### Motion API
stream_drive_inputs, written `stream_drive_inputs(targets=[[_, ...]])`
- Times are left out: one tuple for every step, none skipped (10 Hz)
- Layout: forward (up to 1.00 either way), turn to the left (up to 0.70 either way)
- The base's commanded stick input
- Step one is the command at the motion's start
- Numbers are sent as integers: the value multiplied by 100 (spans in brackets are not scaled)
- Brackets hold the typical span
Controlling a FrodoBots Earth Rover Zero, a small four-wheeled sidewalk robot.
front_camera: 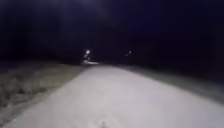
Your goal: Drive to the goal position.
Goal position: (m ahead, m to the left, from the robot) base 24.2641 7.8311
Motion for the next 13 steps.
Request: stream_drive_inputs(targets=[[100,0],[100,0],[100,0],[100,0],[100,0],[100,0],[100,0],[100,0],[100,0],[100,0],[100,0],[100,0],[100,3]])
